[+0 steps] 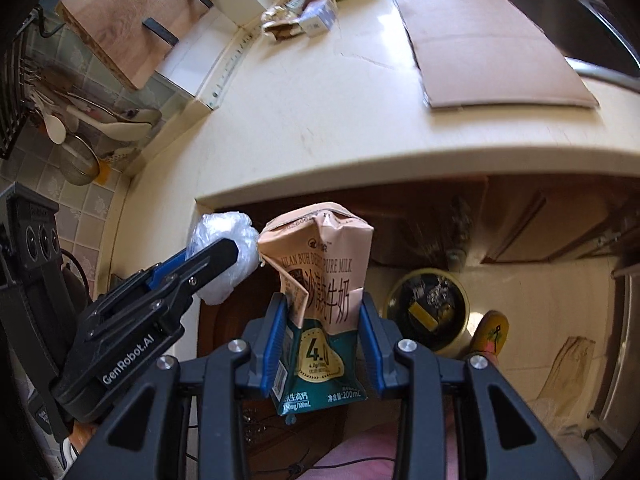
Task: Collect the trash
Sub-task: 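Carry the plastic bag and milk carton down over the floor trash bin, then open the left gripper over the bin while the right gripper releases the carton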
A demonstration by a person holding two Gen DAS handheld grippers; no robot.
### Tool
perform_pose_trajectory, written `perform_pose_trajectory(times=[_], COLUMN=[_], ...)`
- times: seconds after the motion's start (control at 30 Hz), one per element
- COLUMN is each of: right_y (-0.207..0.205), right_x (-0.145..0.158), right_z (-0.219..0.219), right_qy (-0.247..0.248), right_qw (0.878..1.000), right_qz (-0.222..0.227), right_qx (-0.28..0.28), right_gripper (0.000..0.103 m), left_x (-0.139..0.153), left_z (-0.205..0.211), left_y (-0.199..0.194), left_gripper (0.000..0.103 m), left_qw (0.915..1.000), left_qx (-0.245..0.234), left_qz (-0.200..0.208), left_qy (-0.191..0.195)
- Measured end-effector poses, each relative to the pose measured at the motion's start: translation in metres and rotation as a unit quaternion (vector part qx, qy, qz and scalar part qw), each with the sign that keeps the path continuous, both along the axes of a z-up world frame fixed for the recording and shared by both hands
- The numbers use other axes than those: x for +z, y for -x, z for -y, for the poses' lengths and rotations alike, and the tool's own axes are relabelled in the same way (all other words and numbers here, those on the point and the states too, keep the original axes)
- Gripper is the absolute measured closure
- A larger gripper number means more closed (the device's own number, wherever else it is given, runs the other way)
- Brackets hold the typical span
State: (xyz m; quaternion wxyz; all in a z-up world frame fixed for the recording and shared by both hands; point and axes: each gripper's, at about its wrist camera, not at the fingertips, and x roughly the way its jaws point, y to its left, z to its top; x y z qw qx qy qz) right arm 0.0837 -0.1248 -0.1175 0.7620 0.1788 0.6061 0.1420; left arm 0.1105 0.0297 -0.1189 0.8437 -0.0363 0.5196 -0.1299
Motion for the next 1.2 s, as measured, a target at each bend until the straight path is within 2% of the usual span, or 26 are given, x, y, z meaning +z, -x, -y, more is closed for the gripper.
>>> perform_pose_trajectory(times=[0.27, 0.47, 0.57, 0.77, 1.0, 1.2], right_y=[0.026, 0.034, 0.034, 0.03, 0.015, 0.002], right_x=[-0.039, -0.086, -0.116, -0.195, -0.301, -0.371], right_z=[0.008, 0.02, 0.024, 0.032, 0.044, 0.047], right_qy=[0.024, 0.043, 0.051, 0.047, 0.048, 0.064], right_qw=[0.998, 0.994, 0.991, 0.985, 0.978, 0.977], right_qz=[-0.056, -0.098, -0.117, -0.159, -0.199, -0.201], right_qx=[-0.017, -0.028, -0.033, -0.036, -0.036, -0.031], right_gripper=[0.068, 0.067, 0.067, 0.067, 0.066, 0.066], left_x=[-0.048, -0.101, -0.136, -0.202, -0.299, -0.383], left_z=[0.012, 0.019, 0.02, 0.021, 0.021, 0.01], left_y=[0.012, 0.017, 0.02, 0.022, 0.011, 0.002], left_gripper=[0.077, 0.077, 0.077, 0.077, 0.077, 0.075], left_qw=[0.9984, 0.9951, 0.9921, 0.9879, 0.9834, 0.9766], left_qx=[-0.023, -0.027, -0.023, -0.017, 0.008, 0.044], left_qz=[-0.052, -0.096, -0.123, -0.154, -0.181, -0.211], left_qy=[0.003, -0.003, -0.006, -0.007, -0.01, 0.003])
